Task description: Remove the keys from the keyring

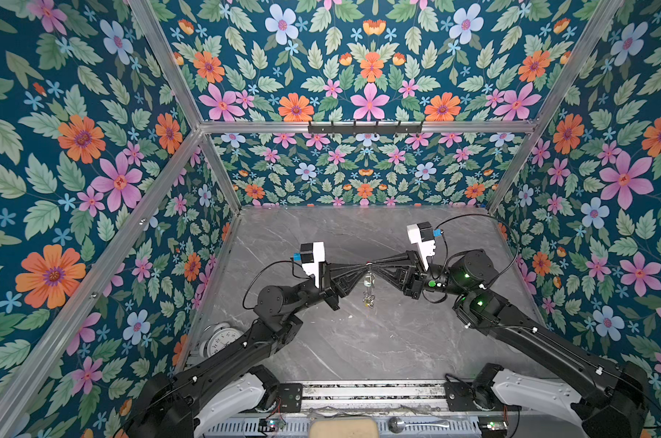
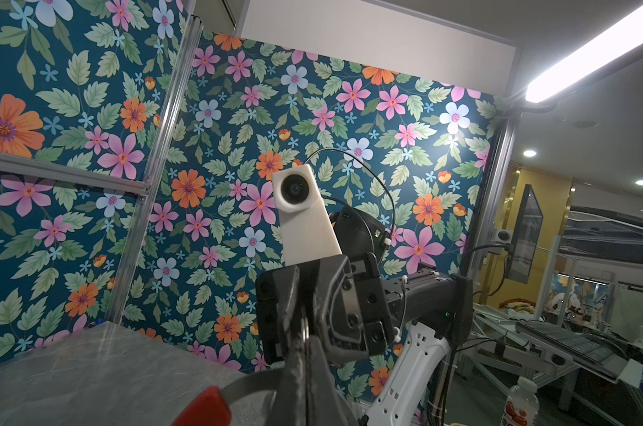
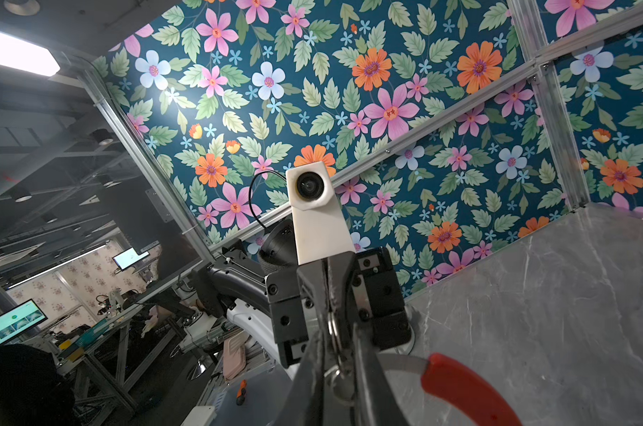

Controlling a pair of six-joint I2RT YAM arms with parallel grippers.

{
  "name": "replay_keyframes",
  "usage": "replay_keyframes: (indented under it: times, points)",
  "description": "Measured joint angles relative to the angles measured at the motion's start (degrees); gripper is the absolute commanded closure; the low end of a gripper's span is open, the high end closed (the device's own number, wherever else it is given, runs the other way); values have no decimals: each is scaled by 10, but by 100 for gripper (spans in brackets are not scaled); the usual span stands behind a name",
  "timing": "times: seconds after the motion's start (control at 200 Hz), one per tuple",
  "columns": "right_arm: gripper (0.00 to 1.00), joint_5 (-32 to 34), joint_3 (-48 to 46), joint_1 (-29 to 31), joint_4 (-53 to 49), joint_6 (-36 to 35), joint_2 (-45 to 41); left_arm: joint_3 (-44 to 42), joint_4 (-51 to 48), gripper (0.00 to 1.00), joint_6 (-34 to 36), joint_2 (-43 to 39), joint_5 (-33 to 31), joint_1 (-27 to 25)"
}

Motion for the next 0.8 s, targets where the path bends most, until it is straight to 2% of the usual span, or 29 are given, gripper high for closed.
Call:
replay_keyframes:
  times: [0.135, 0.23, 0.33, 0.37, 0.425, 0.545, 0.8]
  points:
    - [100, -5, 4, 2, 0, -5, 5, 0, 3, 100, -6, 0, -3, 0]
    - [100, -12, 9, 2, 0, -8, 7, 0, 9, 100, -10, 2, -5, 0]
    - [100, -12, 13, 3, -17, -17, 1, 2, 12, 69, -10, 3, -3, 0]
    - [100, -15, 17, 3, -34, -23, -5, 3, 9, 60, -10, 0, -3, 0]
    - [100, -21, 23, 4, -64, -36, -14, 3, -2, 54, -13, -8, -3, 0]
    - [100, -19, 49, 4, -151, -84, -38, 13, -48, 52, -10, -29, -2, 0]
    - [100, -12, 109, 4, -345, -196, -54, 72, -195, 59, 3, -33, 51, 2]
